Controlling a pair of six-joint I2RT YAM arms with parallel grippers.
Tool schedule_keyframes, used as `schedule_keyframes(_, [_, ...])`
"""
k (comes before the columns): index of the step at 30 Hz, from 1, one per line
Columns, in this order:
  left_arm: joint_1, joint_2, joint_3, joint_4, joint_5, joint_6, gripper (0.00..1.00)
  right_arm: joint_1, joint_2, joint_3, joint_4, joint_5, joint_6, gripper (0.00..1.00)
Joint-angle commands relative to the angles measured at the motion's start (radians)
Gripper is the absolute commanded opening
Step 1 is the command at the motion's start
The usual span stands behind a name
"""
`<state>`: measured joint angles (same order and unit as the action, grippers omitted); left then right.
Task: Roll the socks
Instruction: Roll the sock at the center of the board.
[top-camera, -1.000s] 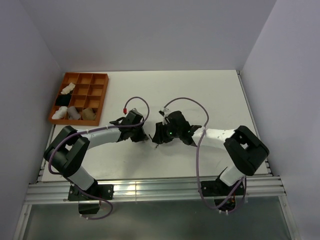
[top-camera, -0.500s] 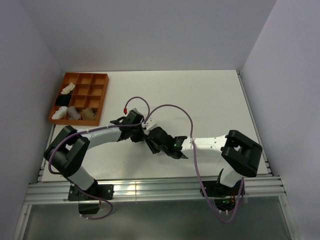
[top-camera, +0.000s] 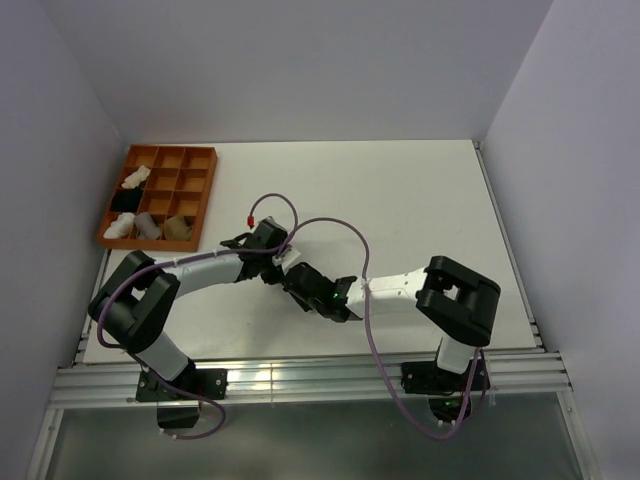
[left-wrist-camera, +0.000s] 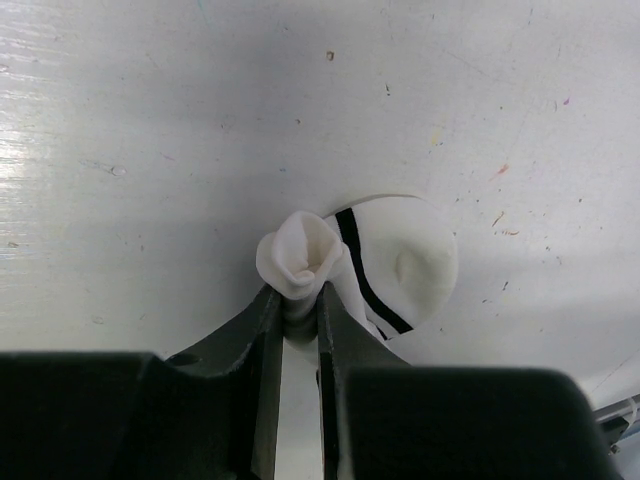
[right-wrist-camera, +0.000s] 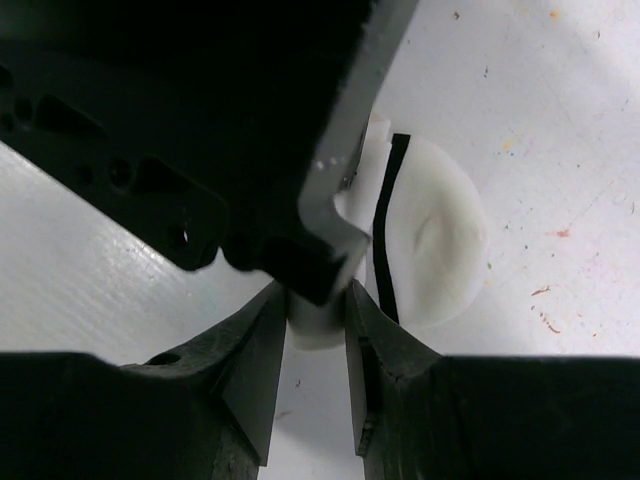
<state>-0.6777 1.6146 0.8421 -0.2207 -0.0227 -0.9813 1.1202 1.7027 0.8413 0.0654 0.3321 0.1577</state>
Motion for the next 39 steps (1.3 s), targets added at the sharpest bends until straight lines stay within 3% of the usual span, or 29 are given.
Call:
schedule_keyframes(1, [-0.010,0.019,0.009,-0.060,0.001,0.024,0.09,0.021,0.061,0.050,-0.018,0.028,-0.026,0.36])
schedule_keyframes(4, [-0.008,0.005,0.002,-0.054,0.006,0.016,0.13,0.024,0.098,0.067,-0.048,0.059,-0.017,0.28])
schedule_keyframes(9, [-0.008,-0.035,-0.009,-0.060,-0.002,0.012,0.34,0.023,0.092,0.059,-0.058,0.068,0.000,0.00])
schedule_keyframes(14, [0.003,-0.099,-0.001,-0.100,-0.031,0.013,0.53,0.023,0.041,0.045,-0.081,0.010,0.006,0.00])
schedule_keyframes(19, [0.047,-0.165,-0.015,-0.131,-0.048,0.020,0.60,0.010,0.011,0.033,-0.085,-0.068,0.020,0.00])
schedule_keyframes(25, [0.130,-0.284,-0.089,-0.115,-0.082,0.003,0.72,-0.082,-0.028,-0.004,-0.040,-0.327,0.072,0.00])
schedule_keyframes(31, [0.148,-0.421,-0.190,-0.046,-0.068,-0.001,0.74,-0.302,-0.003,-0.031,0.063,-0.838,0.189,0.00])
schedule_keyframes(34, [0.148,-0.453,-0.233,0.017,-0.031,0.019,0.72,-0.413,0.073,-0.048,0.192,-1.081,0.299,0.00])
schedule_keyframes(39, [0.136,-0.457,-0.279,0.075,0.007,0.020,0.70,-0.523,0.254,-0.090,0.529,-1.327,0.587,0.00])
